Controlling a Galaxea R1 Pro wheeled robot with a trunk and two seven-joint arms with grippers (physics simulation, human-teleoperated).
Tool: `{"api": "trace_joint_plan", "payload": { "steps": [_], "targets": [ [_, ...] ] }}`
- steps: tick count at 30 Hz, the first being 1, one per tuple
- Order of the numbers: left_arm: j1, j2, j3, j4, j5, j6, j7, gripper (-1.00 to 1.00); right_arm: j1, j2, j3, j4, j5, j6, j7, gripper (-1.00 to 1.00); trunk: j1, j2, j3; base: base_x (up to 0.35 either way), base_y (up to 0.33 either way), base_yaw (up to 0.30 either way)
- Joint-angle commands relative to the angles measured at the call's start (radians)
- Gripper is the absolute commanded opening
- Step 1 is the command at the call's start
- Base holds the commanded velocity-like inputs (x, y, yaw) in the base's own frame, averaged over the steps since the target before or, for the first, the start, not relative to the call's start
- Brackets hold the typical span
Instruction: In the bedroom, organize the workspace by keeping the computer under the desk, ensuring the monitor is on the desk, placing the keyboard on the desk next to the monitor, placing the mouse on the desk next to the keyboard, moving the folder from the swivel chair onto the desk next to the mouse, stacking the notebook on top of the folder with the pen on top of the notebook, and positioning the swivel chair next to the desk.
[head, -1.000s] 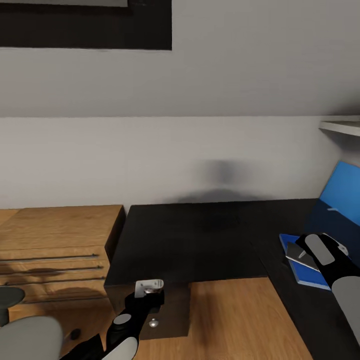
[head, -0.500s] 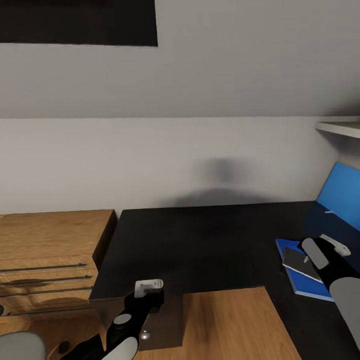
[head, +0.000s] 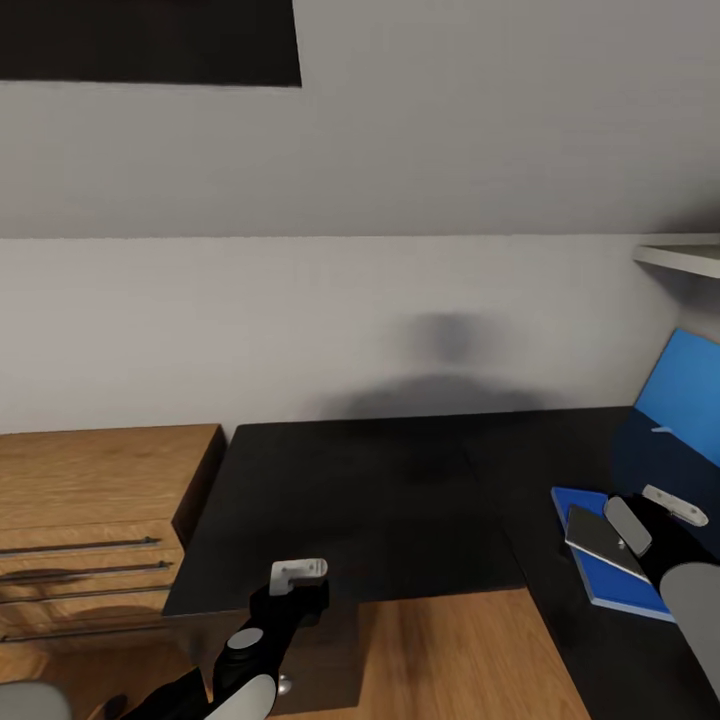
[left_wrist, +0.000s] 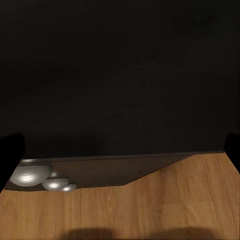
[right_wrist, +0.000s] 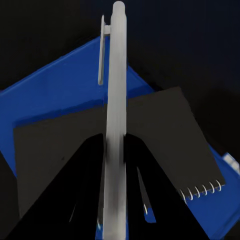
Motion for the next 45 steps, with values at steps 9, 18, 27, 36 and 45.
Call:
{"api": "trace_joint_plan", "payload": {
  "steps": [9, 18, 27, 36, 45],
  "targets": [
    [-0.002, 0.0, -0.011, -0.005, 0.002, 0.004, 0.005, 1.0, -0.003, -0.007, 0.0, 0.061, -0.002, 0.004, 0.039, -1.0, 0.0, -0.001, -0.001, 0.011, -0.007, 0.0],
    [-0.002, 0.0, -0.034, -0.009, 0.002, 0.004, 0.005, 1.0, -0.004, 0.0, 0.005, 0.033, -0.002, 0.005, 0.042, -1.0, 0.0, -0.001, -0.001, 0.0, 0.0, 0.0],
    [-0.002, -0.002, -0.033, -0.046, 0.002, 0.004, 0.005, 1.0, -0.004, 0.002, 0.005, 0.028, -0.002, 0.004, 0.042, -1.0, 0.019, -0.036, -0.017, 0.0, 0.0, 0.0],
    [-0.002, -0.009, -0.033, -0.05, 0.002, 0.004, 0.005, 1.0, -0.004, 0.002, 0.006, 0.028, -0.001, 0.002, 0.042, -1.0, 0.054, -0.099, -0.045, 0.0, 0.0, 0.0],
    [-0.002, -0.009, -0.033, -0.05, 0.002, 0.004, 0.005, 1.0, -0.004, 0.002, 0.006, 0.028, 0.0, 0.0, 0.042, -1.0, 0.088, -0.162, -0.073, 0.0, 0.0, 0.0]
  ]
}}
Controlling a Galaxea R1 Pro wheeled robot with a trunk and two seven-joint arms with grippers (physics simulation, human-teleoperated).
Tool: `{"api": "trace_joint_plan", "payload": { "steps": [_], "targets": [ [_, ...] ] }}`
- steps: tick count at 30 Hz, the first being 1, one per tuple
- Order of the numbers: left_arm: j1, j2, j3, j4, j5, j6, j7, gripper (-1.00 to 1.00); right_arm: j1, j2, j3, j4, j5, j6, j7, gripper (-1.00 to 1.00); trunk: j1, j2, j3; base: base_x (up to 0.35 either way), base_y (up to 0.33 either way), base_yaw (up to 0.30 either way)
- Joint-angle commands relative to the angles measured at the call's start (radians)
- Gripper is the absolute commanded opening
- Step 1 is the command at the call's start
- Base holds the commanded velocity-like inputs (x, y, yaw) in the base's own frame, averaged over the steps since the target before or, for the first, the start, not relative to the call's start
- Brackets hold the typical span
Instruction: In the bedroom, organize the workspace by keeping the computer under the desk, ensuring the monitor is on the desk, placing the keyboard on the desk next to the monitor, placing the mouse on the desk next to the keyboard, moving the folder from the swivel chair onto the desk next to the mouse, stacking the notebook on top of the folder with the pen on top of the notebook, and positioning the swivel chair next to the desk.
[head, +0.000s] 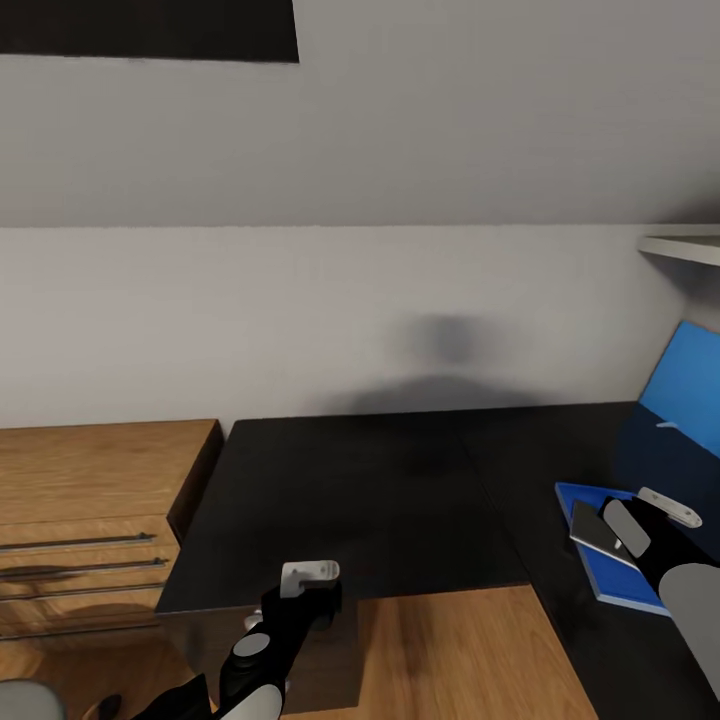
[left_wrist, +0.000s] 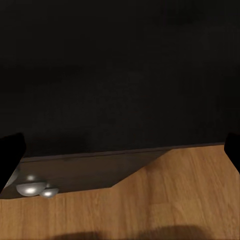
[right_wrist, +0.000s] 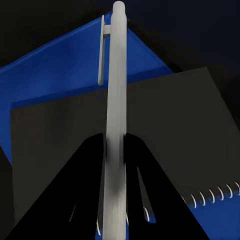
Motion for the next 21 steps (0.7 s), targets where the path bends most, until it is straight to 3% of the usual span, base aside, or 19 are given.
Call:
{"api": "trace_joint_plan", "payload": {
  "steps": [1, 12, 21],
  "targets": [
    [-0.002, 0.0, -0.002, -0.002, 0.003, 0.004, 0.006, 1.0, 0.0, 0.0, 0.001, -0.002, -0.001, 0.006, -0.003, -1.0, 0.004, -0.008, -0.004, 0.0, 0.0, 0.0],
    [-0.002, 0.0, -0.003, -0.002, 0.003, 0.004, 0.006, 1.0, 0.0, 0.0, 0.0, 0.002, 0.032, 0.007, -0.004, -1.0, 0.046, -0.085, -0.039, 0.0, 0.0, 0.0],
    [-0.002, 0.0, -0.003, -0.002, 0.004, 0.004, 0.006, 1.0, 0.0, 0.0, 0.0, 0.002, 0.033, 0.006, -0.005, -1.0, 0.046, -0.085, -0.039, 0.0, 0.0, 0.0]
  ]
}}
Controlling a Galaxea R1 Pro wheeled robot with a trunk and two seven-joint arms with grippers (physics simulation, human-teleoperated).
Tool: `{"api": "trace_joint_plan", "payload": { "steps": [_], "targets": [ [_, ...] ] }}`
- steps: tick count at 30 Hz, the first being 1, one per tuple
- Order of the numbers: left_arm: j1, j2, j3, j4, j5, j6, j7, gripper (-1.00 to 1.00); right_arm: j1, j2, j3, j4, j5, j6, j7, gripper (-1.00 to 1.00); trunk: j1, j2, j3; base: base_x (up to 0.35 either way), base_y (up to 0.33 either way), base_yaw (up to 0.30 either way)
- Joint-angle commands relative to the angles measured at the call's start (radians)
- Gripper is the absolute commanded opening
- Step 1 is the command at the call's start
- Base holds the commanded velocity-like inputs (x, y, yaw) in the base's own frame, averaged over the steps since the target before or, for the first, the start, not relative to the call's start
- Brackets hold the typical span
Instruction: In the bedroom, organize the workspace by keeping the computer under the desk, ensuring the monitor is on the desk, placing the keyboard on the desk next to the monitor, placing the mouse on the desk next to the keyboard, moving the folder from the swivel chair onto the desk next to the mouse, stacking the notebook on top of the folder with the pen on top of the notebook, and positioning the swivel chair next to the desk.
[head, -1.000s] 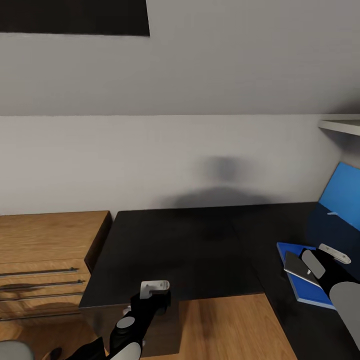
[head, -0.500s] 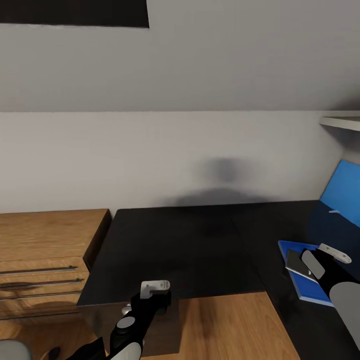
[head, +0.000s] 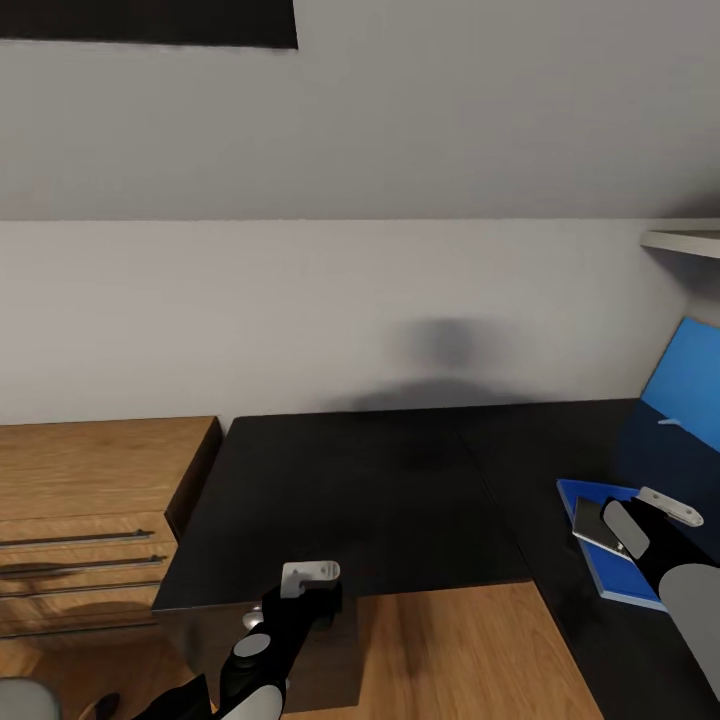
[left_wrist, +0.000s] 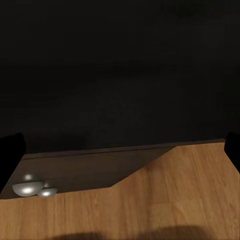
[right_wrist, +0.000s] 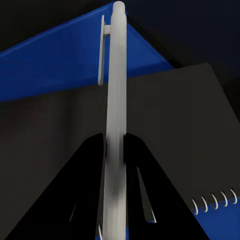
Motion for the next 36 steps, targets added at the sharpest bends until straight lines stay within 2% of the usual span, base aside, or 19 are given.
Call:
{"api": "trace_joint_plan", "payload": {
  "steps": [1, 8, 9, 22, 25, 28, 33, 36],
  "targets": [
    [-0.001, 0.001, -0.002, -0.002, 0.003, 0.004, 0.006, 1.0, 0.0, 0.0, 0.001, -0.002, -0.004, 0.006, -0.003, -1.0, 0.0, -0.001, -0.001, 0.0, 0.0, 0.0],
    [-0.001, 0.002, -0.002, -0.002, 0.003, 0.004, 0.006, 1.0, 0.0, 0.0, 0.001, -0.002, -0.004, 0.007, -0.003, -1.0, 0.0, -0.001, -0.001, 0.0, 0.0, 0.0],
    [-0.001, 0.002, -0.002, -0.002, 0.003, 0.004, 0.006, 1.0, 0.0, 0.0, 0.001, -0.002, -0.004, 0.007, -0.003, 1.0, 0.0, -0.001, -0.001, 0.0, 0.0, 0.0],
    [-0.001, 0.002, -0.001, 0.001, 0.004, 0.005, 0.006, 1.0, 0.0, -0.001, 0.001, -0.017, -0.003, 0.004, -0.002, 1.0, 0.0, -0.001, -0.001, 0.0, 0.0, 0.0],
    [-0.001, 0.002, -0.002, 0.002, 0.004, 0.005, 0.006, 1.0, 0.002, 0.006, 0.014, -0.066, 0.017, -0.002, -0.004, 1.0, 0.0, -0.001, -0.001, 0.0, 0.0, 0.0],
    [-0.001, 0.002, -0.002, 0.005, 0.006, 0.005, 0.006, 1.0, 0.035, 0.027, 0.027, -0.177, 0.049, 0.001, -0.01, 1.0, 0.0, -0.001, -0.001, 0.0, 0.0, 0.0],
    [-0.001, 0.002, -0.01, 0.006, 0.006, 0.005, 0.005, 1.0, 0.113, 0.036, 0.031, -0.322, 0.057, 0.028, -0.013, 1.0, 0.0, -0.001, -0.001, -0.002, 0.0, 0.0],
    [-0.001, 0.002, -0.013, 0.006, 0.006, 0.005, 0.005, 1.0, 0.125, 0.038, 0.034, -0.347, 0.054, 0.047, -0.014, 1.0, 0.0, -0.001, -0.001, -0.125, 0.0, 0.0]
  ]
}}
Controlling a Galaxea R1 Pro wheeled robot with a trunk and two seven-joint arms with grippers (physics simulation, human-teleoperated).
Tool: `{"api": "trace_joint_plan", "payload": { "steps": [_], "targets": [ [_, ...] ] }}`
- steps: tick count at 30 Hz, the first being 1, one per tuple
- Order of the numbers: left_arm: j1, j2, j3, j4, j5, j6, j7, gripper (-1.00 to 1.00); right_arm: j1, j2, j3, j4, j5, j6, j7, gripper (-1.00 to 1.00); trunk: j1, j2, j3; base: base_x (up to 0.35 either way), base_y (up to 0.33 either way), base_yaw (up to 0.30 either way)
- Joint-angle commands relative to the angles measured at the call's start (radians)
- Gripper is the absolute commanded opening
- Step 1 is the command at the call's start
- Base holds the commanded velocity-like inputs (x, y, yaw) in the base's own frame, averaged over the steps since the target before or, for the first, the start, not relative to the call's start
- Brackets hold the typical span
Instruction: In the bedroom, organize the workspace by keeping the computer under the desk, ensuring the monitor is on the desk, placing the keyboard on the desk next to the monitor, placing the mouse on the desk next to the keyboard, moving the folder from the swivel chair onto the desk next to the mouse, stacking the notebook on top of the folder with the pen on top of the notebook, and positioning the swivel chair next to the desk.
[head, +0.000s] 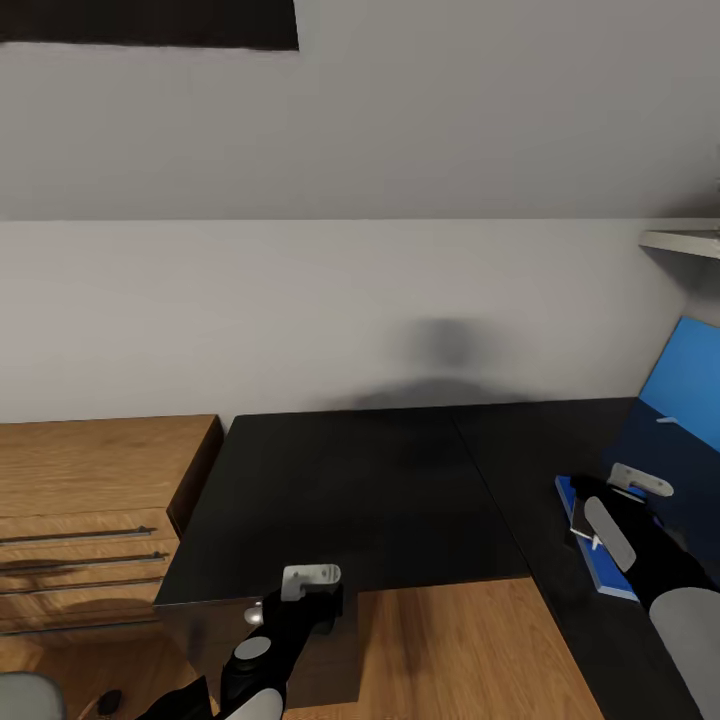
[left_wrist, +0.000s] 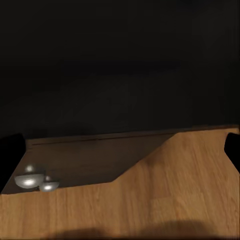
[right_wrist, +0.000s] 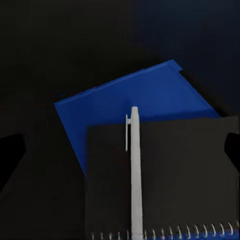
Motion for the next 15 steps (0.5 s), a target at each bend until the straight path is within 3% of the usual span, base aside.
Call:
{"api": "trace_joint_plan", "payload": {
  "steps": [1, 8, 15],
  "targets": [
    [-0.001, 0.001, -0.002, -0.002, 0.003, 0.004, 0.006, 1.0, 0.002, 0.004, 0.005, -0.006, -0.006, 0.009, -0.007, 1.0, 0.0, -0.001, -0.001, -0.231, 0.0, 0.0],
    [-0.001, -0.001, -0.003, 0.007, 0.003, 0.004, 0.006, 1.0, 0.005, 0.071, 0.006, -0.015, 0.001, 0.014, -0.02, 1.0, 0.0, -0.001, -0.001, -0.3, 0.0, 0.0],
    [-0.001, 0.0, -0.003, 0.009, 0.002, 0.004, 0.006, 1.0, 0.006, 0.085, 0.022, -0.015, 0.0, 0.014, -0.035, 1.0, 0.0, -0.001, -0.001, -0.331, 0.0, 0.0]
  ]
}}
